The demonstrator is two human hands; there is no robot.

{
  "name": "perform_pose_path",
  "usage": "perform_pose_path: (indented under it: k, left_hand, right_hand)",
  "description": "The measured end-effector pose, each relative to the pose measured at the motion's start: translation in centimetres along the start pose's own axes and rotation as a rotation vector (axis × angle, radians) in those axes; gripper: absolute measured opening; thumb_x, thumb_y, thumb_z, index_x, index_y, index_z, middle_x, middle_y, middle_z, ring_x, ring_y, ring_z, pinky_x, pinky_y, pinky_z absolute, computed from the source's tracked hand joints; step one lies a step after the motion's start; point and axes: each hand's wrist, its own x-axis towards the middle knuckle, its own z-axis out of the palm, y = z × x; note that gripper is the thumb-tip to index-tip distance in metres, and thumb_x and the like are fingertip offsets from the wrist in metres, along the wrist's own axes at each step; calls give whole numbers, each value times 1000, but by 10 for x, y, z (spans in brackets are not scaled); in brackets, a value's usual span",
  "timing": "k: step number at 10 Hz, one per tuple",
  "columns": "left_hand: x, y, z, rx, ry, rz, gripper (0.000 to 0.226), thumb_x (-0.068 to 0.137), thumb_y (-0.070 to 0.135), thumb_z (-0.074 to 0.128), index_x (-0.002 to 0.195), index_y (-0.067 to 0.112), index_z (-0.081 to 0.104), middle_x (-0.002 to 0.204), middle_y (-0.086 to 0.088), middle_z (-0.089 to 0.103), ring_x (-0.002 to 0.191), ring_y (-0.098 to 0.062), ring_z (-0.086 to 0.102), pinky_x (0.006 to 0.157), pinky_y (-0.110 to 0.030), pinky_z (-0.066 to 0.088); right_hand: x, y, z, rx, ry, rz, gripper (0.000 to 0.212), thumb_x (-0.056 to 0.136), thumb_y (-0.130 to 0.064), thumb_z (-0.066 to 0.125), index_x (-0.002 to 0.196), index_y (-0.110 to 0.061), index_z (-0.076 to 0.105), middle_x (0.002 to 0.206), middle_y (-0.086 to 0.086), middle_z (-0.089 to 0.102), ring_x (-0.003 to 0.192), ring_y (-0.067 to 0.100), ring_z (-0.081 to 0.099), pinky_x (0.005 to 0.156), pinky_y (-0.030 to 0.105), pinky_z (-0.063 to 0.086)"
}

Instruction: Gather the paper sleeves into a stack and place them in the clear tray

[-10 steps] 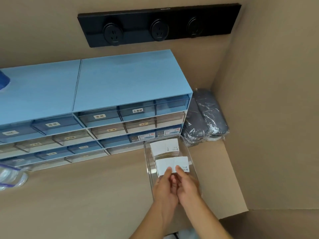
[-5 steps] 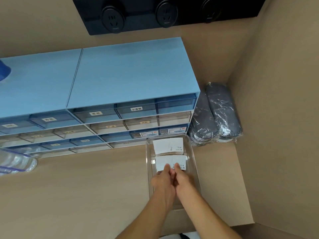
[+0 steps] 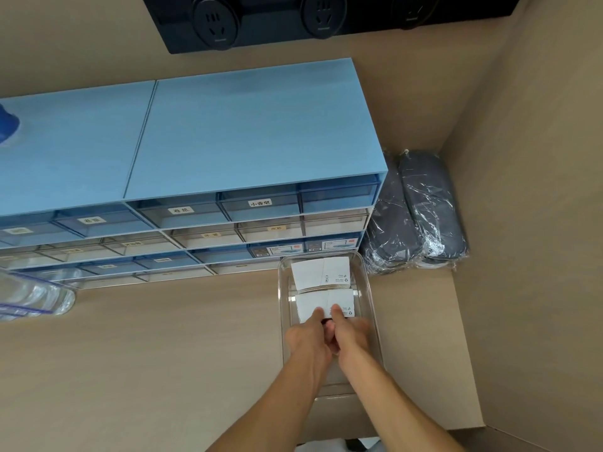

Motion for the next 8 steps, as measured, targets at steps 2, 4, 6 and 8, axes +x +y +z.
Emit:
perform_pose_path:
  k: [2, 4, 6, 8]
  left_hand:
    - [1, -3, -1, 60, 25, 31, 32, 82, 17, 77, 59, 2, 59, 34, -5, 59, 31, -15, 54, 44, -26, 52]
    - [-3, -2, -5, 23, -27, 25, 30, 80, 19, 79, 67, 0, 60, 34, -5, 59, 32, -14, 56, 46, -25, 53]
    - [-44, 12, -22, 9, -203, 113, 27, 86, 18, 73, 74, -2, 59, 36, -4, 61, 35, -17, 59, 41, -24, 54]
    - [-101, 76, -48, 179, -302, 813, 17, 88, 30, 67, 103, 22, 65, 100, 3, 71, 86, -15, 68, 69, -27, 57]
  right_hand:
    - [-5, -3, -1, 13, -5, -1, 35, 91, -27, 66, 66, -5, 57, 49, 7, 55, 29, 12, 44, 48, 26, 43]
    - [-12, -1, -6, 58, -68, 7, 35, 90, -31, 67, 67, -5, 62, 40, 0, 56, 25, 9, 47, 53, 29, 51]
    - [-39, -14, -14, 5, -134, -121, 33, 95, -29, 58, 71, -6, 62, 48, 5, 59, 36, 13, 51, 51, 26, 45]
    - [-106, -74, -9, -179, -146, -734, 14, 93, -25, 57, 84, -20, 67, 80, 0, 71, 75, 19, 66, 67, 25, 49]
